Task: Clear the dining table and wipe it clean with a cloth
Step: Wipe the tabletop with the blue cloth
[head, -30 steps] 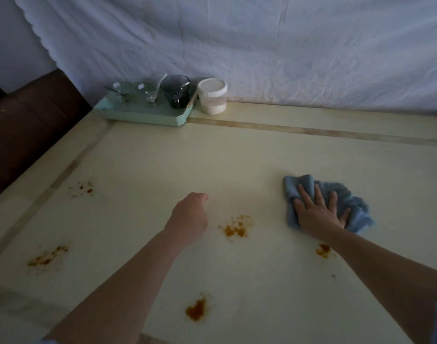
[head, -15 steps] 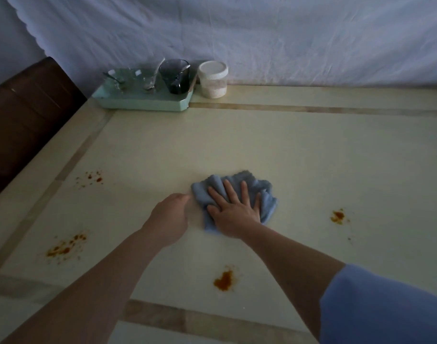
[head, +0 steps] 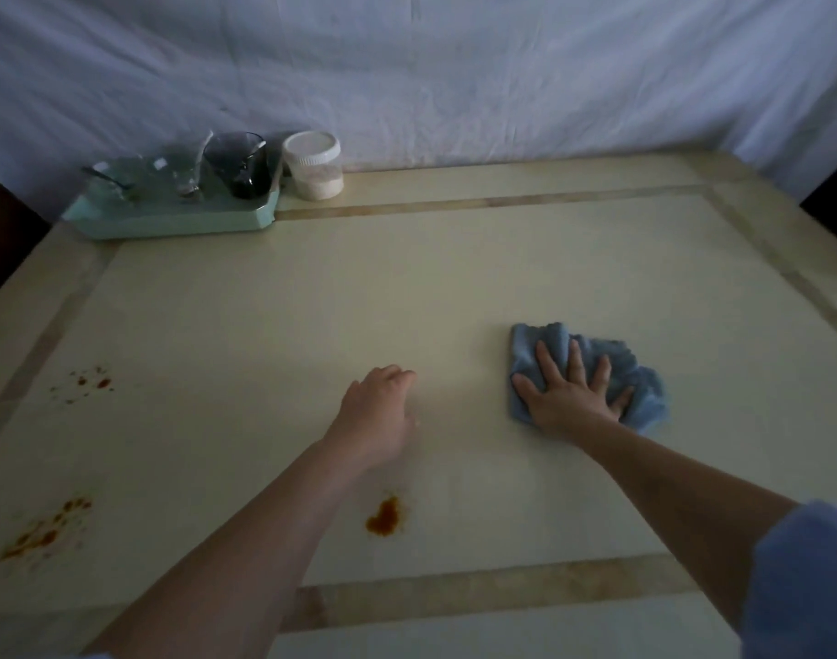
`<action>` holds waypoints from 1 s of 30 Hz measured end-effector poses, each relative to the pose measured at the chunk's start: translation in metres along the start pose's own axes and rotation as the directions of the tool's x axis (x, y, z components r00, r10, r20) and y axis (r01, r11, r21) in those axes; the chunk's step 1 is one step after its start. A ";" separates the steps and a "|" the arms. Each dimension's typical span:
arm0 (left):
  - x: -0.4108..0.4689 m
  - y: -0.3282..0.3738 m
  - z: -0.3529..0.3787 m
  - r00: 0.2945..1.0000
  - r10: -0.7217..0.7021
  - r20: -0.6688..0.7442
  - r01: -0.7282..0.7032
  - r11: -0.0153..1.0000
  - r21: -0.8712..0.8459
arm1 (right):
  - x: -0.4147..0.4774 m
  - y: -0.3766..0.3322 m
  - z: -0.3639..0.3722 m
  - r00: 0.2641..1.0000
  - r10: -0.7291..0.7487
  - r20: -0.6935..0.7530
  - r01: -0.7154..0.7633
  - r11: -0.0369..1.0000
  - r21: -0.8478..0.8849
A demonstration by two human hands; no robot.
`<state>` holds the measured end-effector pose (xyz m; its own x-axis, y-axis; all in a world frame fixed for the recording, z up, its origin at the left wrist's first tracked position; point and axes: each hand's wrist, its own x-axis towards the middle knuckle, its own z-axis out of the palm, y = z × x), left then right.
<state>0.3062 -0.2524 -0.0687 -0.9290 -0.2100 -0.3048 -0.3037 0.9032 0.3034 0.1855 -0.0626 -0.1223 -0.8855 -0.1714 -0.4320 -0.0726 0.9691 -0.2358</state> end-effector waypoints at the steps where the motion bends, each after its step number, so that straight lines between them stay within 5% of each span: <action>1: -0.004 -0.003 0.000 1.000 -0.008 0.001 0.008 1.000 0.002 | -0.008 -0.017 0.010 0.999 -0.053 0.009 0.053 0.998 -0.026; 5: -0.010 -0.012 0.004 0.998 -0.065 0.005 0.065 0.997 0.045 | -0.045 -0.069 0.046 0.956 -0.284 0.069 0.287 0.956 -0.053; 9: -0.006 0.010 0.011 0.995 -0.090 -0.045 0.092 0.995 0.034 | -0.039 -0.049 0.037 0.926 -0.370 0.079 0.377 0.922 -0.089; 21: 0.010 0.145 0.055 0.999 0.011 -0.030 -0.012 0.999 -0.037 | -0.007 0.160 -0.038 0.996 -0.070 -0.051 0.067 0.996 -0.059; 30: -0.012 0.139 0.069 0.997 -0.006 -0.073 0.001 0.998 -0.067 | -0.014 0.159 -0.032 1.000 -0.016 -0.026 0.015 0.999 -0.046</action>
<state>0.2900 -0.0984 -0.0846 -0.9401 -0.2421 -0.2401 -0.3182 0.8758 0.3629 0.1718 0.0995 -0.1258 -0.8958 -0.1820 -0.4054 -0.1063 0.9736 -0.2020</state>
